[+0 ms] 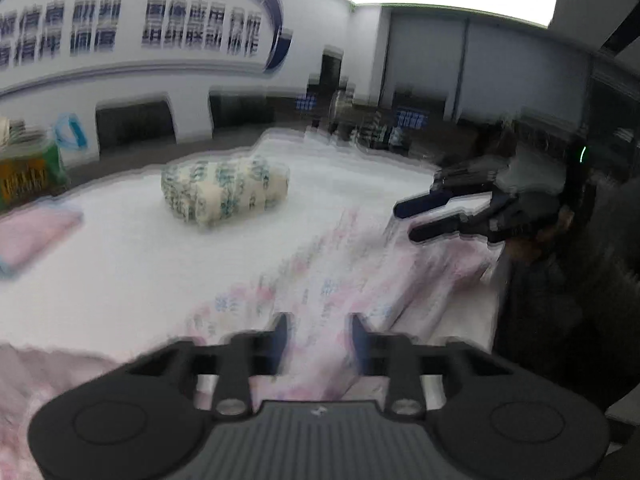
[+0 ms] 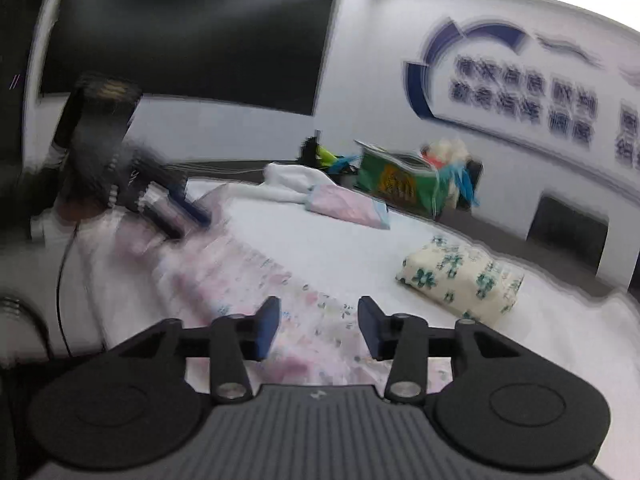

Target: Fold clothes

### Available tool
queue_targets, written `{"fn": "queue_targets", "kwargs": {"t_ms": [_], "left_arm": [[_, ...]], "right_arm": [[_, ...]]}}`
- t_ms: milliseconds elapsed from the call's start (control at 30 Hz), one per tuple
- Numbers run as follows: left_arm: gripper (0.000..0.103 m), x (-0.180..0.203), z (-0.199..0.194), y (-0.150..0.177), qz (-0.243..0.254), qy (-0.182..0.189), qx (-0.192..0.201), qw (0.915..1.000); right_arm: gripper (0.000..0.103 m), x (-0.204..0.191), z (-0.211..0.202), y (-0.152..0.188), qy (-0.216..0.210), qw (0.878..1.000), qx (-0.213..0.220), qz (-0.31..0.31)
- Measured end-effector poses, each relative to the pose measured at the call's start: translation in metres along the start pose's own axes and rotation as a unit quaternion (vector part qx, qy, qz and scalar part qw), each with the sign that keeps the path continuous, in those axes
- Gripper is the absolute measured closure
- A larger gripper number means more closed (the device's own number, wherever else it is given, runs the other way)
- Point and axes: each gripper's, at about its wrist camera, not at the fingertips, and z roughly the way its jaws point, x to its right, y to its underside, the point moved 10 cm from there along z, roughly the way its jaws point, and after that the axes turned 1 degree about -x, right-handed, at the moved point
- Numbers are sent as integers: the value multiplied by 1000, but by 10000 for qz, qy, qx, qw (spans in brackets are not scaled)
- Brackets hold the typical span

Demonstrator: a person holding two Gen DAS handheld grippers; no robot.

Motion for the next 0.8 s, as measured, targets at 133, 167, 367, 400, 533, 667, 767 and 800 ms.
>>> {"fn": "queue_targets", "kwargs": {"t_ms": [133,167,367,400,533,667,767,800], "left_arm": [[93,-23,-20,20,-385,-499,-83,9980],[91,-30,-41,18,-586,-443,191,9971],[30,-131,-120,1,-1150,-2192,566,9672],[30,-150,-126,-1,-1125,-2629,465,9571],[34,-218,-88,24,-2191,-2850,-320,9326],[80,-203,-65,33,-1886,-2329,-289,9536],[99,-173,-76,30,-1393,-1817,224,9732],[99,-155,-89,27,-1005,-1642,500,9800]], "right_arm": [[78,-3,29,44,-163,9949,-995,87],[77,-5,27,47,-123,9947,-1015,60],[64,-40,3,-9,-61,9999,-46,-127],[58,-55,12,-24,-212,9995,189,-142],[49,-113,68,-68,-762,9950,638,22],[49,-164,123,-76,-1336,9897,407,329],[49,-189,138,-67,-1529,9877,201,259],[49,-193,137,-65,-1580,9871,185,210]]}}
